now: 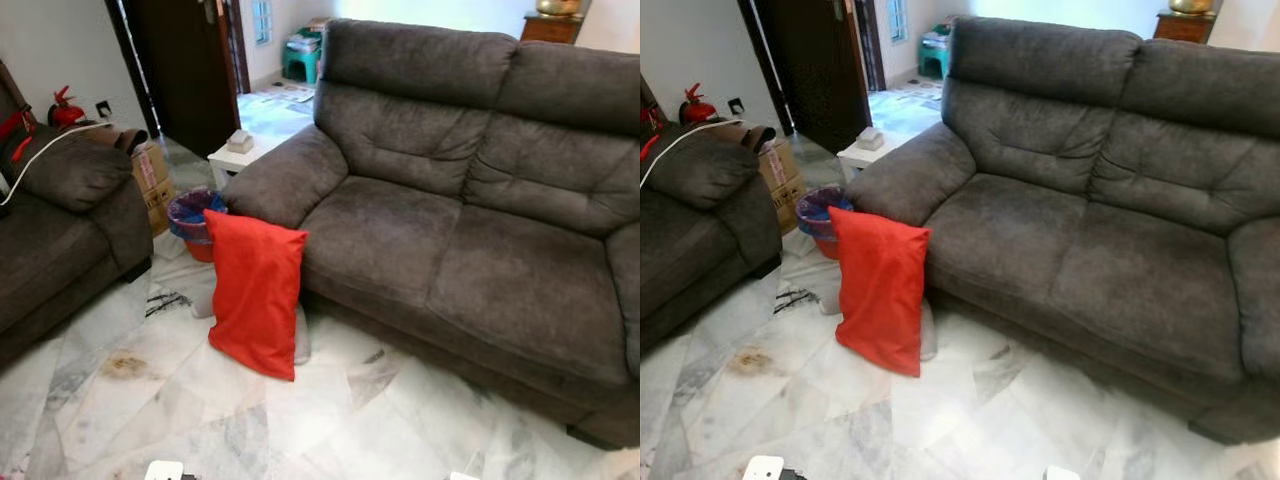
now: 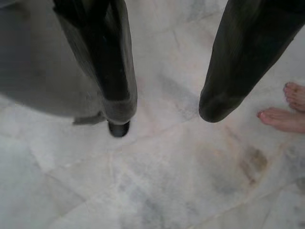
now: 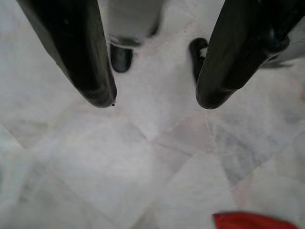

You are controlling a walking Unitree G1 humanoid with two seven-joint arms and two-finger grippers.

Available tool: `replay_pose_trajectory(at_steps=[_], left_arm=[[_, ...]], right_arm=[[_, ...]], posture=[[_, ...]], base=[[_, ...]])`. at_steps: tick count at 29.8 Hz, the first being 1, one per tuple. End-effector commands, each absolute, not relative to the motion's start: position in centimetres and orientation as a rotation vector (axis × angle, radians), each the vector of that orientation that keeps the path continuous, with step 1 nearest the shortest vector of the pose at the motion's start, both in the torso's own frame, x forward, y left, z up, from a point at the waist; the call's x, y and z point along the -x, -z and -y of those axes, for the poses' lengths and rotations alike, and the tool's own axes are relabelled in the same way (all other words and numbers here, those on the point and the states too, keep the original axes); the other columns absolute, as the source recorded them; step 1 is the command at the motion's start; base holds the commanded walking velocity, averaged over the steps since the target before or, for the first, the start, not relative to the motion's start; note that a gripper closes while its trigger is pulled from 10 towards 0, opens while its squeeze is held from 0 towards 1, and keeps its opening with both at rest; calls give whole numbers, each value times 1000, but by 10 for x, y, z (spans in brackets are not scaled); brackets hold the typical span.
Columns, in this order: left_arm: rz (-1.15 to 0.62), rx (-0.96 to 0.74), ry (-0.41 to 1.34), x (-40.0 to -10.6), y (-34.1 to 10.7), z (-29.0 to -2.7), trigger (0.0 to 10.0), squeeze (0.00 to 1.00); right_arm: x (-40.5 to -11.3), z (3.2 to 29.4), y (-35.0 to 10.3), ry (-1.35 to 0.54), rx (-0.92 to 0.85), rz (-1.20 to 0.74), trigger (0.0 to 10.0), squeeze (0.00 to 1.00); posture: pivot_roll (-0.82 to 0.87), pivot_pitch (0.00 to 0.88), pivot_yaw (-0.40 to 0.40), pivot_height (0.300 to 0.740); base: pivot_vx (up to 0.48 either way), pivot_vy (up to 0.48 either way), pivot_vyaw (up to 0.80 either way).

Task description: Move the pillow to the sofa from floor

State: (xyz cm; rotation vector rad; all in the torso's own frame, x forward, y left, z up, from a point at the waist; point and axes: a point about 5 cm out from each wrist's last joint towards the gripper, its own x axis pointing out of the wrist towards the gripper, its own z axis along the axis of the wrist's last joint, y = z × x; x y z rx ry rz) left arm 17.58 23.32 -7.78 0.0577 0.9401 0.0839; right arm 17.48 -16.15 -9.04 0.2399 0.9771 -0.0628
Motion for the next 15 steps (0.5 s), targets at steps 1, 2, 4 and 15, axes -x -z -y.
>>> replay_pose_trajectory(at_steps=[1,2,4,15], left_arm=[[-948,-51,-89,-174,79,-234,10000,0],[-948,-51,-89,-174,79,-234,10000,0],[-947,-50,-89,-174,79,-234,10000,0],[-943,-47,-86,-175,78,-233,10000,0]], right_arm=[[-177,159,89,53,-241,-970,10000,0],[-177,159,89,53,-241,-971,10000,0],[-177,160,89,52,-237,-971,10000,0],[-178,159,89,41,-213,-972,10000,0]], posture=[[86,90,-12,740],[86,91,-11,740],[86,90,-12,740],[87,92,-12,740]], base=[[345,0,0],[349,0,0],[349,0,0],[348,0,436]])
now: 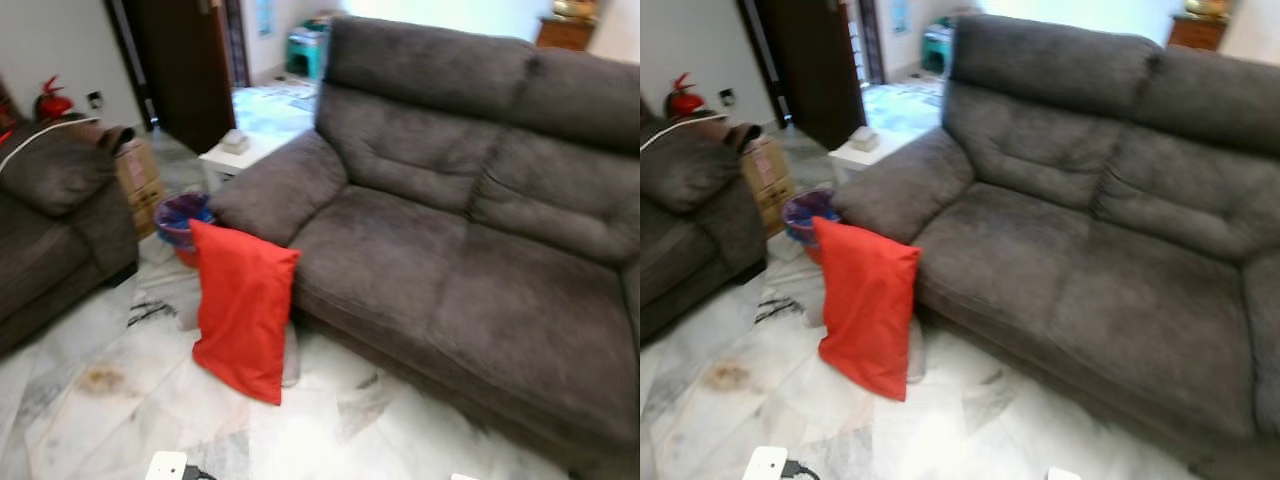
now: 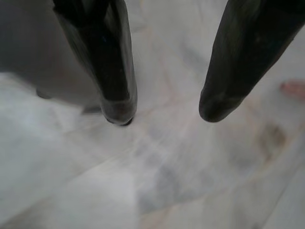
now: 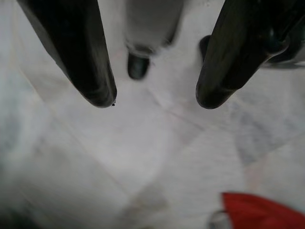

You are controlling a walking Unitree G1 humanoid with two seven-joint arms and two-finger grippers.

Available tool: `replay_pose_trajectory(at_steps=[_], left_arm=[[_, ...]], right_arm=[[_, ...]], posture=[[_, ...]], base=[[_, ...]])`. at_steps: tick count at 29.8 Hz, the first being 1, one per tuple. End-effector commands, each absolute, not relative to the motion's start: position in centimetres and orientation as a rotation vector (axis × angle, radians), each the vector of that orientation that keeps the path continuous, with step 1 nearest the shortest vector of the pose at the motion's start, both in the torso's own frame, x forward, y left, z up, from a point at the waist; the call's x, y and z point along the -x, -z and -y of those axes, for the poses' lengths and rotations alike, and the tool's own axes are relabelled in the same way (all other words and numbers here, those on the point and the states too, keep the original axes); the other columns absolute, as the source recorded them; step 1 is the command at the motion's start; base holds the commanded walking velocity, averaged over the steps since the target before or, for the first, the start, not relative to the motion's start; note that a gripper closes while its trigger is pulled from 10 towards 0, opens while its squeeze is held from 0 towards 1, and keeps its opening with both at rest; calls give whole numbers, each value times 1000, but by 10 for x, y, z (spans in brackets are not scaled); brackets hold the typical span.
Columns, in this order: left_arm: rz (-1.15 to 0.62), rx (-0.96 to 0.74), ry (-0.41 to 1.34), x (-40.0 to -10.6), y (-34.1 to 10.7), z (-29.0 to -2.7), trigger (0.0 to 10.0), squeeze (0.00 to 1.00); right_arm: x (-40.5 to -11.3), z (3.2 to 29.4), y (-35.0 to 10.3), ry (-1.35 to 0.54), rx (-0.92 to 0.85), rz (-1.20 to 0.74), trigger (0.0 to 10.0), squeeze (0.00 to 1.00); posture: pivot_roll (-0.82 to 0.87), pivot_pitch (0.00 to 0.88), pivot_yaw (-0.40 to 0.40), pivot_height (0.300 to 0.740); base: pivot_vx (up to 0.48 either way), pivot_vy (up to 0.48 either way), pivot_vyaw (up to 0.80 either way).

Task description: Move the pillow to the sofa from floor

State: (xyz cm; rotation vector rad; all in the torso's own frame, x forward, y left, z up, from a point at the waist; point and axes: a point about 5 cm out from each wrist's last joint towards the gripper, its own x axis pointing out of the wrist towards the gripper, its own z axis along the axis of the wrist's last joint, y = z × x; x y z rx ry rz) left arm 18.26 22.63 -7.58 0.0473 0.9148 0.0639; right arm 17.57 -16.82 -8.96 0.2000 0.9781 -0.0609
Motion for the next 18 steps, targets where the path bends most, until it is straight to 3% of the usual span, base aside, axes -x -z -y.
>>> replay_pose_trajectory(at_steps=[1,16,18], left_arm=[[-943,-47,-85,-175,78,-233,10000,0],[-938,-47,-85,-176,77,-234,10000,0],[-938,-47,-85,-176,77,-234,10000,0]], right_arm=[[-177,159,90,48,-221,-977,10000,0],[-177,160,90,41,-208,-979,10000,0],[-178,162,89,33,-183,-975,10000,0]], posture=[[87,92,-11,740],[89,94,-11,740],[89,94,-10,740]], base=[[349,0,0],[347,0,0],[345,0,800]])
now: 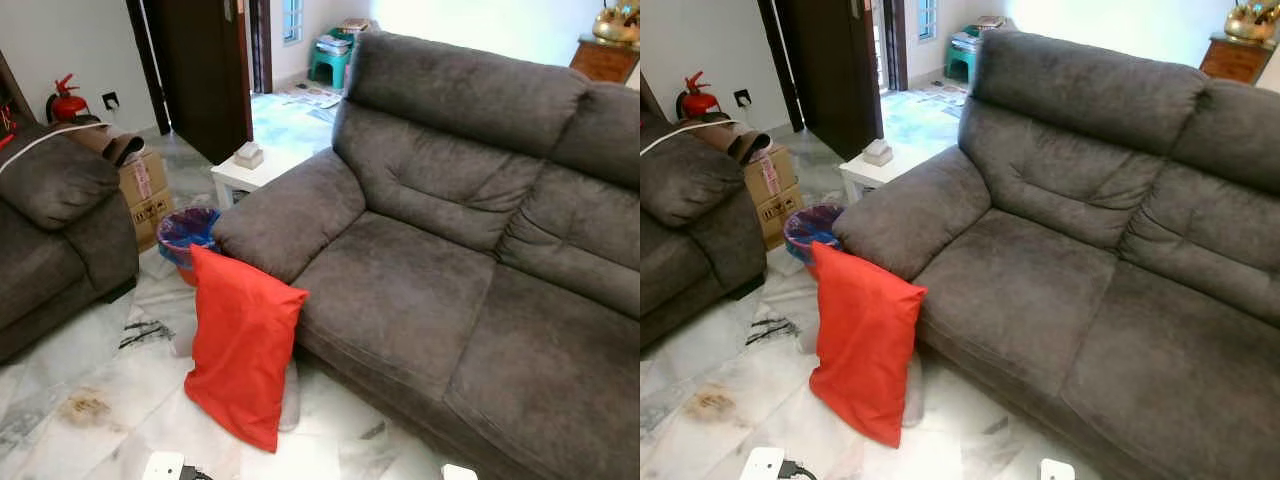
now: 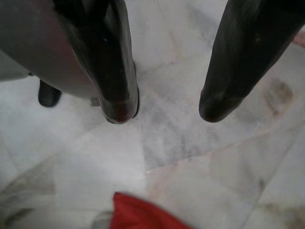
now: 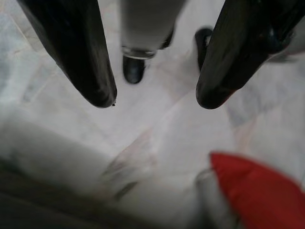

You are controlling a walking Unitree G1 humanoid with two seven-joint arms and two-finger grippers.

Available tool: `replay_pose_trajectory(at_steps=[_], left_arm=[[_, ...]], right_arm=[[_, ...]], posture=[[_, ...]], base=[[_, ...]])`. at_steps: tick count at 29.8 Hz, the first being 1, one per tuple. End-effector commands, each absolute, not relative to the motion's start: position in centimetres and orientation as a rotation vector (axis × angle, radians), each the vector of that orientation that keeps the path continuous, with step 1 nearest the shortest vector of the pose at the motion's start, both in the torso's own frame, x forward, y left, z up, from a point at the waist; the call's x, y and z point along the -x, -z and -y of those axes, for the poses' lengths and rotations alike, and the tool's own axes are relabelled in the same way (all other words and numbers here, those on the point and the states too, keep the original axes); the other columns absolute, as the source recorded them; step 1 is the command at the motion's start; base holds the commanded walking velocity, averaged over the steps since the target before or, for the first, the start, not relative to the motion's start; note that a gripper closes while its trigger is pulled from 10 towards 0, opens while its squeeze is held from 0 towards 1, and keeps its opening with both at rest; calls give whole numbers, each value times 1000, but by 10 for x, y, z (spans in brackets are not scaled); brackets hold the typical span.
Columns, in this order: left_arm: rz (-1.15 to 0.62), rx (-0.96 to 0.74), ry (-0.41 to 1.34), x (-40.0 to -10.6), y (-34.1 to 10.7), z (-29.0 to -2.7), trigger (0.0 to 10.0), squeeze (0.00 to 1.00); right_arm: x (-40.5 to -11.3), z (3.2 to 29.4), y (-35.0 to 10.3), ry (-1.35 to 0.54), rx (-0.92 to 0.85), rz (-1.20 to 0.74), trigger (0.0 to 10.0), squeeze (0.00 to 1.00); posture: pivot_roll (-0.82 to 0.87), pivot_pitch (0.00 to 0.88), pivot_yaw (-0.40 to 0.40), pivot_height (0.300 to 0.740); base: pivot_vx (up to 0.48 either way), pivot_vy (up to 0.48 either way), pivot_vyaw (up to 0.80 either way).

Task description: Move the pillow to the sofa from floor

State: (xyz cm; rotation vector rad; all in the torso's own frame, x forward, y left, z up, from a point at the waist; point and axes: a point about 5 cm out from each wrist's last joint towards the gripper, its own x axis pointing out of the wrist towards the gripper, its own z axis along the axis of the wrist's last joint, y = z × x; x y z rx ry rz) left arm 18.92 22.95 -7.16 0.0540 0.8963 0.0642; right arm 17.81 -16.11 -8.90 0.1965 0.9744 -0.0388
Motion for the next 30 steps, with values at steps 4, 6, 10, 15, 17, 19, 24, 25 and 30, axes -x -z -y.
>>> replay_pose_trajectory(at_steps=[4,6,10,15,17,19,24,25,30], left_arm=[[-939,-47,-85,-176,77,-233,10000,0],[-938,-46,-85,-176,77,-233,10000,0],[-937,-46,-83,-177,77,-233,10000,0],[-938,-47,-83,-177,78,-232,10000,0],[-935,-58,-80,-177,77,-233,10000,0],[-923,-85,-71,-178,76,-236,10000,0],[-928,-158,-76,-174,69,-264,10000,0],[-936,-176,-87,-172,67,-272,10000,0],[-955,-212,-129,-163,63,-293,10000,0]], right_arm=[[-177,163,89,36,-192,-977,10000,0],[-176,163,90,33,-193,-979,10000,0],[-175,162,90,36,-197,-980,10000,0],[-180,158,88,46,-217,-971,10000,0],[-184,157,87,44,-220,-965,10000,0],[-188,164,84,41,-194,-941,10000,0],[-183,210,80,126,-142,-918,10000,0],[-179,222,79,146,-120,-921,10000,0],[-166,254,76,215,-87,-917,10000,0]], posture=[[90,94,-11,740],[90,94,-10,740],[89,94,-10,740],[89,90,-10,740],[88,92,-9,740],[89,91,-7,740],[71,87,3,740],[72,85,2,740],[70,77,-1,740]], base=[[345,0,800],[345,0,800],[344,0,800],[342,0,345],[332,0,0],[137,0,0],[0,0,0],[0,0,0],[0,0,0]])
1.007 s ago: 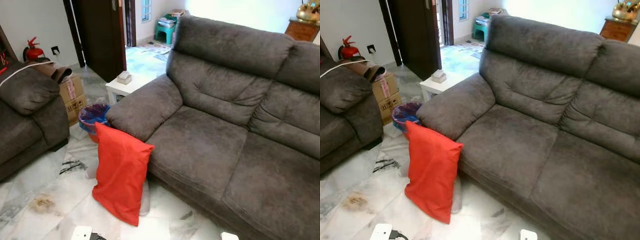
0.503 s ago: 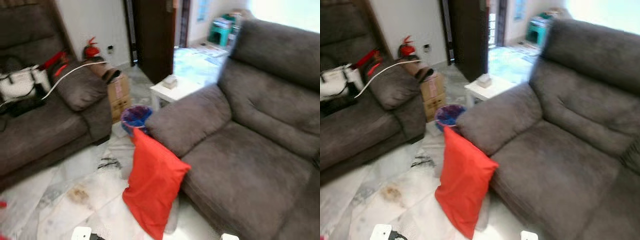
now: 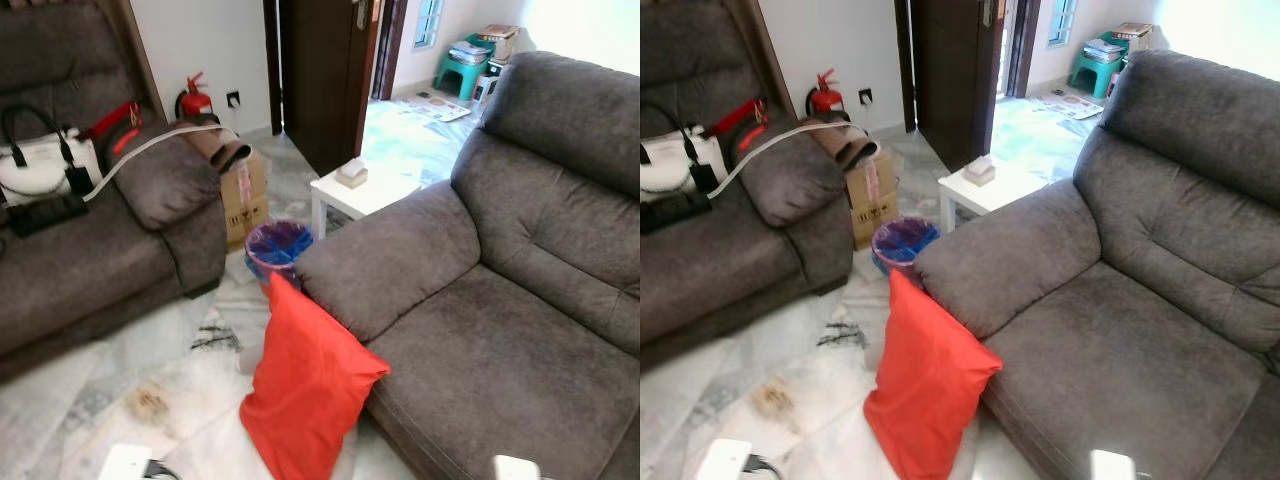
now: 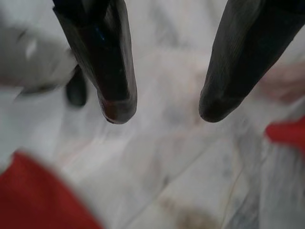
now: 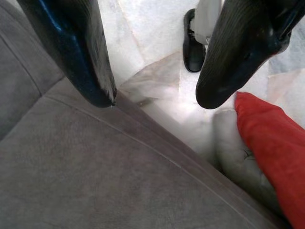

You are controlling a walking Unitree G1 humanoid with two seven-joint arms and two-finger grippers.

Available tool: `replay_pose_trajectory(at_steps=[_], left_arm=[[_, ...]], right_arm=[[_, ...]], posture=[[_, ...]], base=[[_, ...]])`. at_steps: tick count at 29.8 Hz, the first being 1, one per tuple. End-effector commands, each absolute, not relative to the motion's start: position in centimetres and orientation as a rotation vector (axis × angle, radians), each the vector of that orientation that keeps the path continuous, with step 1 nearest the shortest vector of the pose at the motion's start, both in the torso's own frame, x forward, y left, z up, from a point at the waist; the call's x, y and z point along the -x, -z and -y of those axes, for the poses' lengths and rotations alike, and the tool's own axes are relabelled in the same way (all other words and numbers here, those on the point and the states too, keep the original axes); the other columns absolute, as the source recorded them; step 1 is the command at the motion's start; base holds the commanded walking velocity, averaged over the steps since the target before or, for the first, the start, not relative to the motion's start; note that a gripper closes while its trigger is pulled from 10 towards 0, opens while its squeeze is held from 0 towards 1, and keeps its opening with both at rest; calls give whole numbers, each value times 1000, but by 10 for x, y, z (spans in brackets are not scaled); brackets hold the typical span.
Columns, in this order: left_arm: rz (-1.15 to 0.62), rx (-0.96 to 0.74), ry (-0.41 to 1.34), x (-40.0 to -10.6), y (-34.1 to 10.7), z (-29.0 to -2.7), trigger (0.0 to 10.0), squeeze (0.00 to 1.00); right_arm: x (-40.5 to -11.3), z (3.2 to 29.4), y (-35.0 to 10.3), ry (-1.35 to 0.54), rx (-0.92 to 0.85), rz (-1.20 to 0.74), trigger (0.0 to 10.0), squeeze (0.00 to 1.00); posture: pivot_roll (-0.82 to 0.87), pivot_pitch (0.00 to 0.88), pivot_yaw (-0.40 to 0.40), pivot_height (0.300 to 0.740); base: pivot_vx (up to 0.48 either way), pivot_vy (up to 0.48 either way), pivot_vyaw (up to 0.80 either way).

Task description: Move the pillow to the sofa from floor

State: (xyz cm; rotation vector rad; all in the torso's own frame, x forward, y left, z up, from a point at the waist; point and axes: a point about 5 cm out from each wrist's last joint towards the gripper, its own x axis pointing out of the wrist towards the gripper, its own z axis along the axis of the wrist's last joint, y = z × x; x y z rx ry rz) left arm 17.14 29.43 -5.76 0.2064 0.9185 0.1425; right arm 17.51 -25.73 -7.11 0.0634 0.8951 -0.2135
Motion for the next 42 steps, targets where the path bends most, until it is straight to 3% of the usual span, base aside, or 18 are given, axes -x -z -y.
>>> replay_pose_trajectory(at_steps=[1,6,14,20,26,27,29,34,42], left_arm=[[-952,-209,-145,-161,62,-296,10000,0],[-928,-182,-135,-159,64,-292,10000,0],[-983,-182,-102,-134,76,-284,10000,0],[-968,-180,-102,-136,76,-283,10000,0],[-970,-229,-70,-132,74,-288,10000,0],[-978,-263,-36,-129,75,-288,10000,0],[-981,-283,-3,-127,75,-287,10000,0],[-988,-276,-11,-123,75,-290,10000,0],[-972,-276,-9,-128,74,-289,10000,0]], right_arm=[[-163,260,76,235,-88,-915,10000,0],[-156,264,77,276,-110,-896,10000,0],[-127,245,93,282,-176,-957,10000,0],[-123,238,96,286,-199,-958,10000,0],[-119,246,92,190,-15,-936,10000,0],[-118,249,91,135,111,-946,10000,0],[-116,250,91,84,182,-950,10000,0],[-109,262,90,147,208,-972,10000,0],[-106,259,92,153,184,-996,10000,0]], posture=[[70,72,0,740],[68,61,4,740],[66,45,3,740],[74,32,-1,740],[68,26,-1,740],[63,21,-3,740],[66,20,-5,740],[74,23,-6,740],[87,34,-14,740]], base=[[0,0,0],[0,0,0],[0,0,0],[0,0,0],[0,0,0],[0,0,0],[0,0,0],[0,0,0],[0,0,0]])
